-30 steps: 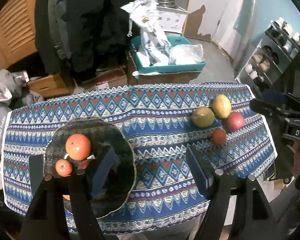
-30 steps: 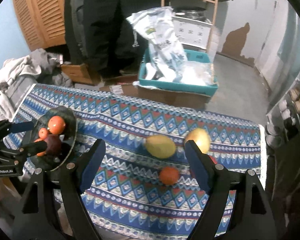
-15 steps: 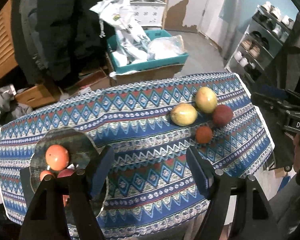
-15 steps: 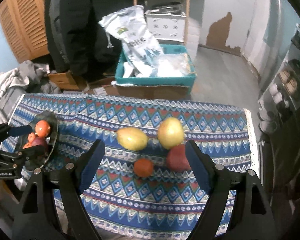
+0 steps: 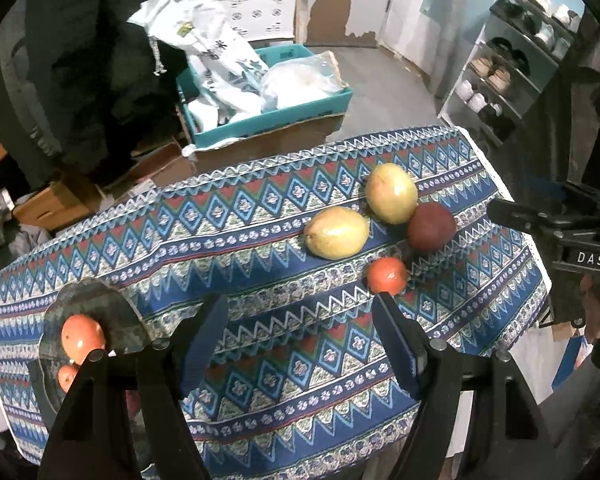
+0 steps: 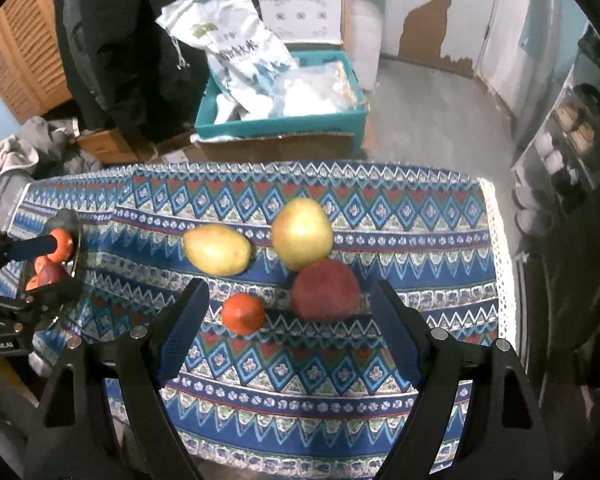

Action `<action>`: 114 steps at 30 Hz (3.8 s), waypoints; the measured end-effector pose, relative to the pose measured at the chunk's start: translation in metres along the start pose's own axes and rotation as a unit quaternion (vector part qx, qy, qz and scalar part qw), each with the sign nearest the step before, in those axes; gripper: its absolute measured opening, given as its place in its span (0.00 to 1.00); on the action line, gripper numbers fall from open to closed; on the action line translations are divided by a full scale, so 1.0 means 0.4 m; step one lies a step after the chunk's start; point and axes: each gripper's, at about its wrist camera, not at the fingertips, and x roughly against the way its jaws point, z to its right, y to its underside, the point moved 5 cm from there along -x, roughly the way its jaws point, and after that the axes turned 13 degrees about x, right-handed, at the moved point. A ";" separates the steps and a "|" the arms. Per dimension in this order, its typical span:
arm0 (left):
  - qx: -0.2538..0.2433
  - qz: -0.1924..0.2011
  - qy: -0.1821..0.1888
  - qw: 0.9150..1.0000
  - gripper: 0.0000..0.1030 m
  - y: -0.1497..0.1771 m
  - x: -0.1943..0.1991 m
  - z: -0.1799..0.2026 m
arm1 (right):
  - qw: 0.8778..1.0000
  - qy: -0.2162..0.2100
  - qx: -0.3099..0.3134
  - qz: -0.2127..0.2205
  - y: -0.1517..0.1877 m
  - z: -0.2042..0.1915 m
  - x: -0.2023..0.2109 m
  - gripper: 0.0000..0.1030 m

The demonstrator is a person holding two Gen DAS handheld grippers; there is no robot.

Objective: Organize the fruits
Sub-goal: 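Grasp a yellow pear with the left tool while the right tool grasps a red apple, then lift and carry the pear and red apple toward the glass bowl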

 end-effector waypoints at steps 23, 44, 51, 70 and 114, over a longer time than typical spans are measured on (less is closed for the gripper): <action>0.011 -0.086 0.026 0.996 0.79 -0.103 -0.216 0.070 | 0.989 -0.071 -0.031 -0.130 0.028 0.114 -0.220 0.80; 0.058 -0.119 0.037 0.991 0.84 -0.096 -0.423 0.076 | 0.982 -0.091 -0.047 -0.161 0.061 0.099 -0.405 0.80; 0.054 -0.126 0.043 0.990 0.84 -0.093 -0.464 0.093 | 0.981 -0.095 -0.047 -0.162 0.063 0.086 -0.429 0.80; -0.016 -0.084 0.011 0.996 0.74 -0.036 -0.423 0.128 | 0.990 -0.056 -0.024 -0.126 0.058 0.092 -0.353 0.74; 0.035 0.031 0.018 0.999 0.74 0.008 0.095 -0.115 | 0.993 -0.098 0.051 0.038 -0.141 -0.197 0.038 0.74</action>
